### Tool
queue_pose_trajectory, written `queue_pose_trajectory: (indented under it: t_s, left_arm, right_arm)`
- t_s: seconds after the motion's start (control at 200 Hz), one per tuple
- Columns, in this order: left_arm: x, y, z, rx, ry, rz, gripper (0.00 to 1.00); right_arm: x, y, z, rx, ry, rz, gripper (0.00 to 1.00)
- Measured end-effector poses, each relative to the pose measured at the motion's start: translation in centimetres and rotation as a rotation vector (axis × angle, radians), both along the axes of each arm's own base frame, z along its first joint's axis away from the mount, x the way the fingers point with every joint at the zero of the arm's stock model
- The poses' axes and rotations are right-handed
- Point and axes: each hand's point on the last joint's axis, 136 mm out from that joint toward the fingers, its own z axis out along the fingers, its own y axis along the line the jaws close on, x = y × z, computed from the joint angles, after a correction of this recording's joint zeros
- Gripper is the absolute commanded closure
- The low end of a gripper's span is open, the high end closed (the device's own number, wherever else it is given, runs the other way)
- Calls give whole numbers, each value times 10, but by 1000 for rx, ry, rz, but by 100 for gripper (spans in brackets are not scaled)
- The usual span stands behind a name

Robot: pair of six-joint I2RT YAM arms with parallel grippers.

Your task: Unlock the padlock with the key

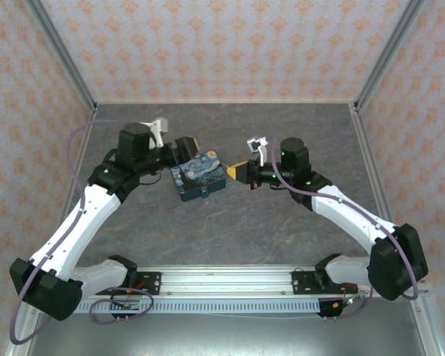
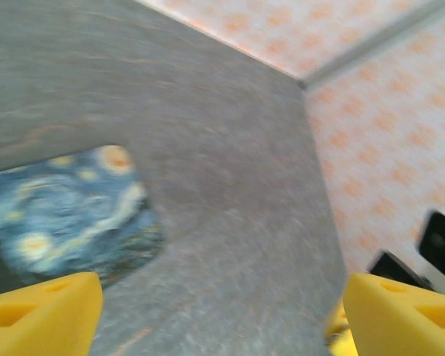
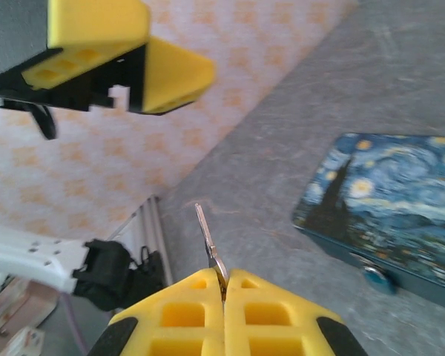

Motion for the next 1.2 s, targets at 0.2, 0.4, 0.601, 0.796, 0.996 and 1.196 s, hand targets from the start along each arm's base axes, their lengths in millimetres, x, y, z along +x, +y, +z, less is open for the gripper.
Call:
queue_pose_trajectory:
  t_s: [0.2,0.4,0.601,0.796,0.996,1.196]
  left_arm:
    - [0,67,-90,53,220,235,2]
    - [5,84,-138,58,332,281,1]
    - [34,68,-161,12,335,205,1]
    - [59,55,-183,-19,353,148,1]
    - [86,38,-184,-54,330,83,2]
    - [108,-5,-173,-58,286,-39,5]
  right_arm:
    - [33,-3,-52,-93,109,-118,100]
    - [38,-7,-70,-124,153,-164,100]
    - [34,-12,-83,-146,173,-181,100]
    - [29,-16,-82,-143,168,-190,100]
    - [30,-19,-71,-131,139,-204,100]
    - [29,-20,-74,-137,144,-208,100]
